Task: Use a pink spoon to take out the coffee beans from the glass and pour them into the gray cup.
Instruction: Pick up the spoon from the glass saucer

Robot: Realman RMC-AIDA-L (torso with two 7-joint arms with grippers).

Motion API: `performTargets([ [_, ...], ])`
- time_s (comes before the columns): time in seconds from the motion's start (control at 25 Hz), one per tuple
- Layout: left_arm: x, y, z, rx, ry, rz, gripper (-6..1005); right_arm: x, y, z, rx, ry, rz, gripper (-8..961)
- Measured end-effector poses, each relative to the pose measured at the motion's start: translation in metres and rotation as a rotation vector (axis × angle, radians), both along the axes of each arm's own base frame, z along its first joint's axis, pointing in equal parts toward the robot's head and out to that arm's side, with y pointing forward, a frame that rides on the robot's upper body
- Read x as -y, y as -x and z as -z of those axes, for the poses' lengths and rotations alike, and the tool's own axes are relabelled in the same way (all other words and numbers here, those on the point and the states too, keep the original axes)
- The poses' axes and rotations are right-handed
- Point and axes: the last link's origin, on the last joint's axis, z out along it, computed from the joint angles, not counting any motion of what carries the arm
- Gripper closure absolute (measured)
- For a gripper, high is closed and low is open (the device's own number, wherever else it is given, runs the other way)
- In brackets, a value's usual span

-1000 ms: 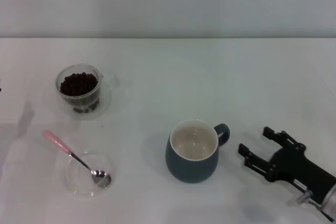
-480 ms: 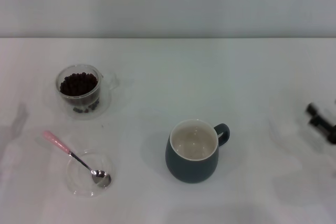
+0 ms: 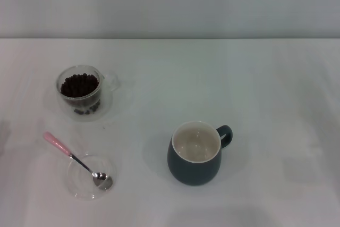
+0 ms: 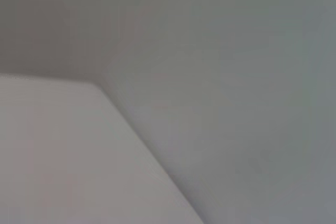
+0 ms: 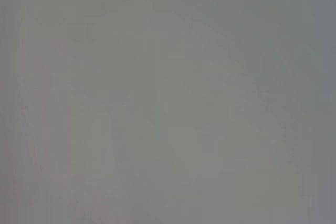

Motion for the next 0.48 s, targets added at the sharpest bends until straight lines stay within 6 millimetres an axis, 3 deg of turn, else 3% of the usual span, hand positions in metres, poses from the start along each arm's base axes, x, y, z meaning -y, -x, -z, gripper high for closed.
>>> performTargets([
  [0.24,0.009,-0.006,0.006,0.174,0.158,0.07,107,-0.009,0.003,-0.002,0.017,0.008,-0.009,76],
  [0.48,0.012,-0.016,0.013,0.168,0.277,0.145,108,-0.02,0.009,-0.003,0.027,0.013,-0.033,76],
])
